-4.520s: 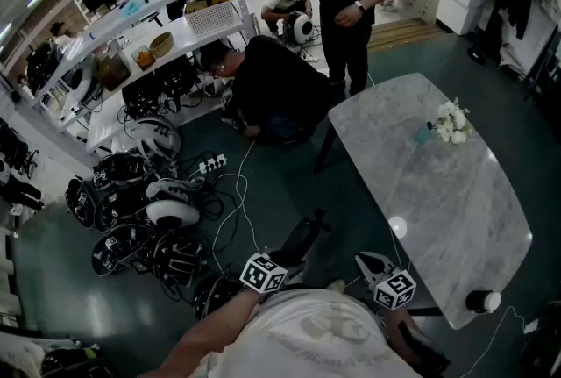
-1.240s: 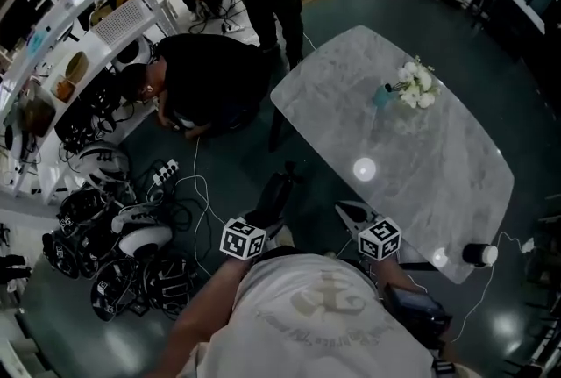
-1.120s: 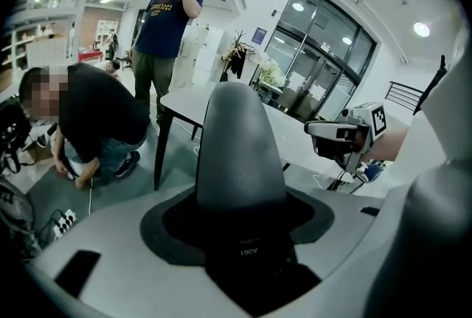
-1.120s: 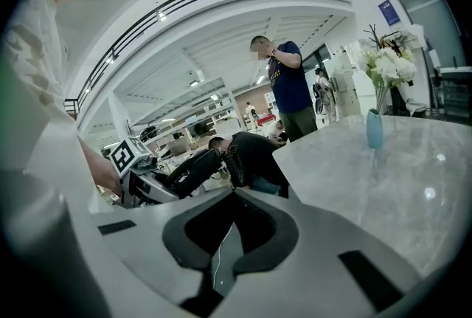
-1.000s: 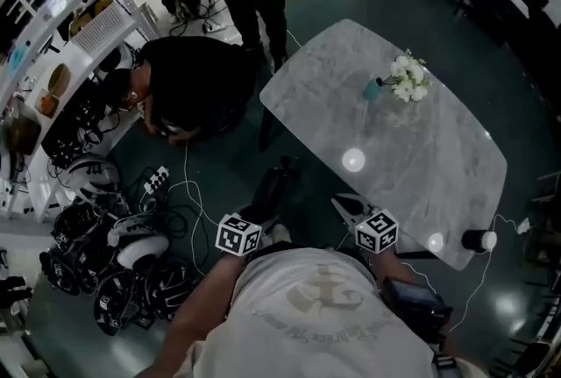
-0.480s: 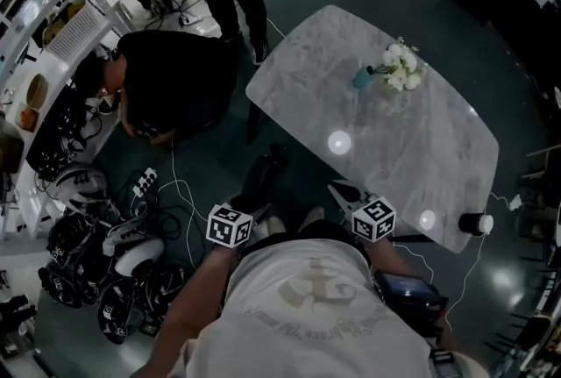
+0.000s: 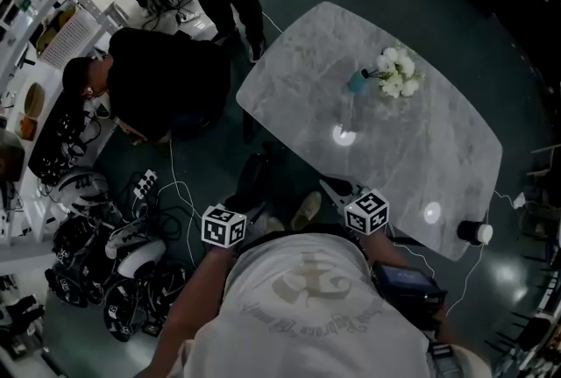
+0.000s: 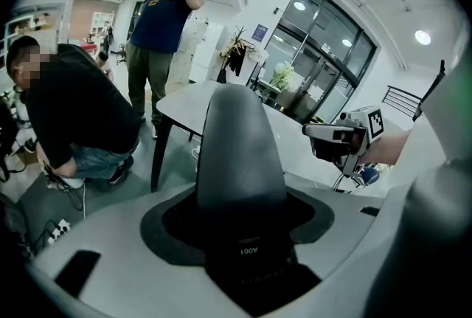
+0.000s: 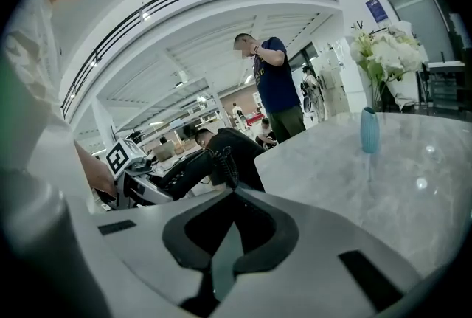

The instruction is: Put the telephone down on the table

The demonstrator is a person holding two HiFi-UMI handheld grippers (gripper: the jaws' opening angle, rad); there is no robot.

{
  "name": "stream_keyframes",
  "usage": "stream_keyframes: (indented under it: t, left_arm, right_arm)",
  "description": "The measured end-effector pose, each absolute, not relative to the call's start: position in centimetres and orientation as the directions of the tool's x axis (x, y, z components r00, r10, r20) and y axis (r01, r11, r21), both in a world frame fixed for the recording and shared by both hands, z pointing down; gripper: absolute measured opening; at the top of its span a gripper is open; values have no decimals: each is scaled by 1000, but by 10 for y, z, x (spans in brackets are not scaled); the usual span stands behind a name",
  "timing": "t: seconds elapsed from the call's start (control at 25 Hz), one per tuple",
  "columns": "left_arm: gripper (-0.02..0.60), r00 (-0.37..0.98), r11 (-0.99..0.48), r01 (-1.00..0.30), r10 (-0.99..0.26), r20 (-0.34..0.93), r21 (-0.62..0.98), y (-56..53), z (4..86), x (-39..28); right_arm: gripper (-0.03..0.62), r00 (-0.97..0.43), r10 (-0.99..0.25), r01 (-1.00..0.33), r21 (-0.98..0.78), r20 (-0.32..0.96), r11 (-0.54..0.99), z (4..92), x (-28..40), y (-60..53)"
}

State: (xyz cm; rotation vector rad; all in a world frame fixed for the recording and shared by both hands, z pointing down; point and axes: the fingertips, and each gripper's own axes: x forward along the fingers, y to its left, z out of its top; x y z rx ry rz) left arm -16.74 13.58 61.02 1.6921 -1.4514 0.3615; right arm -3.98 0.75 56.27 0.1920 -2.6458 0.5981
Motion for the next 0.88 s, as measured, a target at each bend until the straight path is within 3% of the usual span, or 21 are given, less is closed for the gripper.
stream_keyframes:
  t: [0.44, 0.88]
  left_arm:
    - [279, 246, 60, -924, -661, 709, 377, 68, 602, -177]
    - [279, 248, 28, -939, -632, 734, 342, 17, 600, -168]
  right_arm:
    - [15, -910, -5, -176, -375, 414, 910, 562, -51, -55]
    - [15, -919, -41, -216, -414, 392, 884, 566, -32, -98]
